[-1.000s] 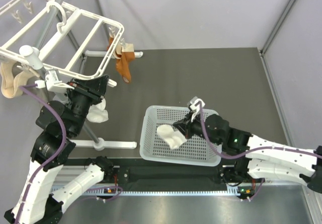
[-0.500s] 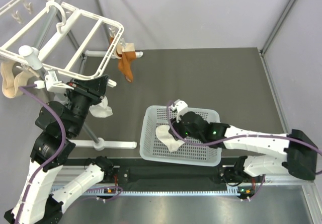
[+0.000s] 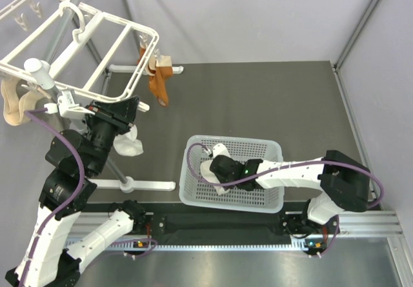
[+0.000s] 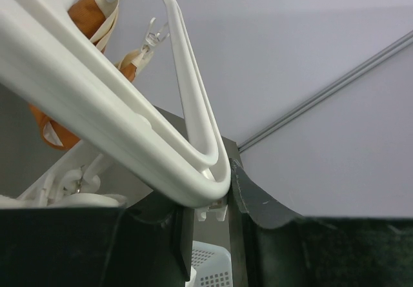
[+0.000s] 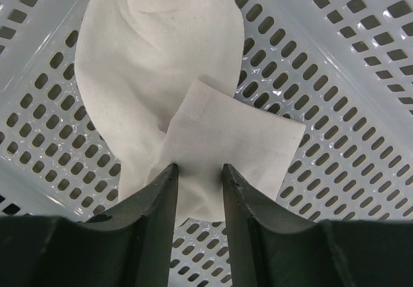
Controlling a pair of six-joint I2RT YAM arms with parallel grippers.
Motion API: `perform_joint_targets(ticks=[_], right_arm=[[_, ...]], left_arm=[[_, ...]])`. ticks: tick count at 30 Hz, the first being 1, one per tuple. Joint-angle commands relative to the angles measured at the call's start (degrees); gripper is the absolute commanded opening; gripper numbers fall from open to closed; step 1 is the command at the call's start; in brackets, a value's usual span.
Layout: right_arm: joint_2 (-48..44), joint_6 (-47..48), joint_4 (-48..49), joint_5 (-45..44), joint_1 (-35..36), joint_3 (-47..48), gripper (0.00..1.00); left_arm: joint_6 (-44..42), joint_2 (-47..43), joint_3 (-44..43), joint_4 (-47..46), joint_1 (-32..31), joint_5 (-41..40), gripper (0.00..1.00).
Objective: Clip the socks to the hanger
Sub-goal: Pick up the sock from the bin.
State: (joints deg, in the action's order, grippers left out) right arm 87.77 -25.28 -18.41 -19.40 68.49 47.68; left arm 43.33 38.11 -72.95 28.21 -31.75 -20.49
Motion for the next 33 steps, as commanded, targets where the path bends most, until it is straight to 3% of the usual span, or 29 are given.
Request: perform_joint_targets(ticks=[1, 5, 8, 17, 24, 29, 33], right_arm=[[0.39, -1.09, 1.80, -1.61, -0.19, 0.57, 0.32], [0.30, -1.09, 2.86, -1.08, -0.28, 0.92, 0.10], [-2.50, -1.35, 2.95, -2.39, -0.29, 1.27, 0.01], [-20.51, 3.99, 2.41, -8.02, -0.28, 0.23, 0.00], [-33.43, 11.56, 13.30, -4.34, -0.29, -3.73, 0.00], [-33.46, 16.56, 25.59, -0.04, -0.29, -2.34, 0.00], [-24.69, 18.51, 29.22, 2.08, -0.20, 4.86, 0.00]], left_arm=[[-0.35, 0.13, 0.09, 2.03, 0.02, 0.19, 0.00], [-0.26, 0.56, -0.09, 2.03, 0.02, 0.71, 0.00], [-0.26, 0.48, -0.27, 2.29, 0.02, 0.54, 0.00], [-0.35, 0.04, -0.27, 2.47, 0.02, 0.36, 0.00], [0.43, 0.04, -0.18, 1.85, 0.02, 1.15, 0.00], [2.19, 0.56, -0.35, 0.89, 0.02, 3.00, 0.00], [4.12, 1.09, -0.53, 0.27, 0.02, 4.49, 0.00]])
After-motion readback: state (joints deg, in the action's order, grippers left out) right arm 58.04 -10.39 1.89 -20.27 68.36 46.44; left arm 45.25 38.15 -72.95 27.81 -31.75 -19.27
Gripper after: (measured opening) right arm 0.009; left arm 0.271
